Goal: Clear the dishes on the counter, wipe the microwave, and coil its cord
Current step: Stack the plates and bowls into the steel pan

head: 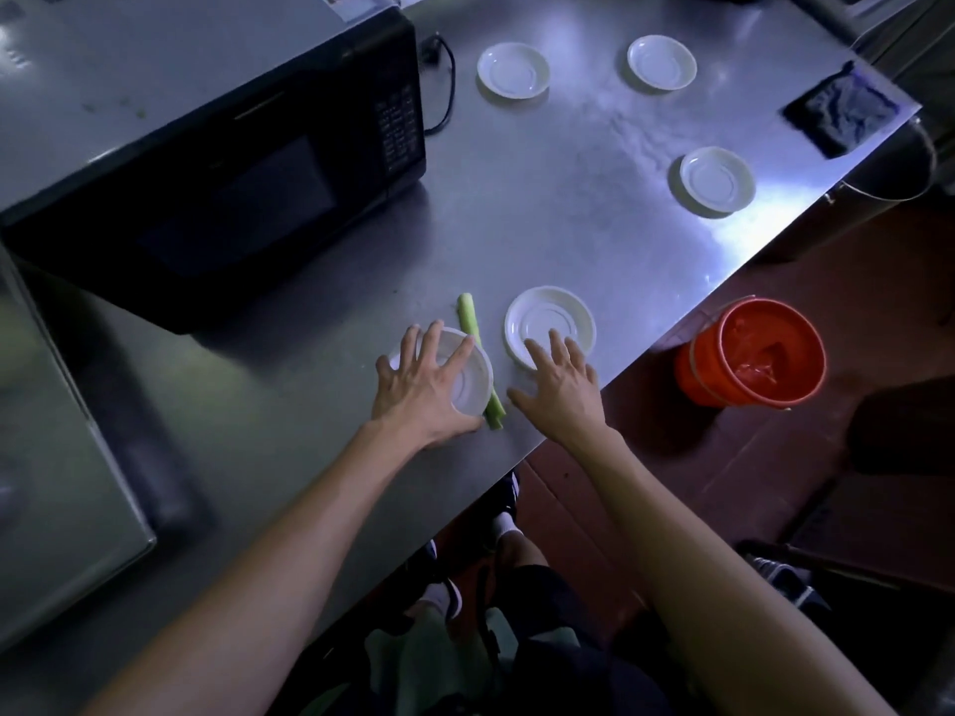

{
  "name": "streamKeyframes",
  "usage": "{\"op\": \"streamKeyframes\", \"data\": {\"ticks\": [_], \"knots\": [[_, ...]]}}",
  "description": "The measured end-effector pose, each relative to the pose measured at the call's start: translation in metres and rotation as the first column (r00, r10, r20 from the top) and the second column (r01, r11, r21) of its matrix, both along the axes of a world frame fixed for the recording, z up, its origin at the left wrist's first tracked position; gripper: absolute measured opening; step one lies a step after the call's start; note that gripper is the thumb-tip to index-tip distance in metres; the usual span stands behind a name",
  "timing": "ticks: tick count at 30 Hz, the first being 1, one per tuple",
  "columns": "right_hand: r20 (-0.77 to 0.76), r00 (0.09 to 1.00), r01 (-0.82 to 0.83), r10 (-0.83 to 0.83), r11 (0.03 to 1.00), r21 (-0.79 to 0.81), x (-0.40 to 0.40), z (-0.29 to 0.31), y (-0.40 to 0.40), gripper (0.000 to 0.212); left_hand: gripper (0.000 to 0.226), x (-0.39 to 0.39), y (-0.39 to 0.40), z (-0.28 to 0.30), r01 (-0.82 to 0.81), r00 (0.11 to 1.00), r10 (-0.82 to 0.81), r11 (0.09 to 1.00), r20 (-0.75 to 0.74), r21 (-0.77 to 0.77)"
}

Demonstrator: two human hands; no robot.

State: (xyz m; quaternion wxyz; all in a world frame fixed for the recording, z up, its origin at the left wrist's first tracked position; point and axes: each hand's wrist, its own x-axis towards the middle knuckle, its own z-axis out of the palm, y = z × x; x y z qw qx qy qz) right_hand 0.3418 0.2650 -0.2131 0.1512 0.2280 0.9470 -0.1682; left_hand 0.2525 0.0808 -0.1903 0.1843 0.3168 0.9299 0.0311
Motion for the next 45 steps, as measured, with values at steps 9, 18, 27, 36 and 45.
{"op": "streamKeyframes", "data": {"ticks": [9,18,27,36,45], "knots": [[0.062,0.991,-0.119,0.118,0.993,0.012,-0.046,-0.024,0.056,0.092,0.109,-0.026,0.051,-0.005,-0.064,0.998,0.065,0.995,0.008,-0.076],[0.116,0.964,-0.242,0.24,0.97,0.004,-0.08,-0.04,0.072,0.105,0.109,-0.033,0.069,-0.012,-0.134,0.989,0.14,0.985,0.048,-0.109],[0.123,0.957,-0.269,0.262,0.962,0.043,-0.095,-0.037,0.089,0.11,0.11,-0.036,0.072,-0.012,-0.209,0.978,0.21,0.971,-0.004,-0.116],[-0.021,0.967,-0.256,0.256,0.967,-0.008,-0.113,-0.019,0.075,0.107,0.108,-0.035,0.054,-0.005,-0.272,0.962,0.273,0.955,-0.006,-0.119],[-0.093,0.902,-0.425,0.422,0.905,-0.015,-0.135,0.007,0.006,0.111,0.111,-0.035,-0.015,0.012,-0.43,0.901,0.423,0.898,-0.095,-0.088]]}}
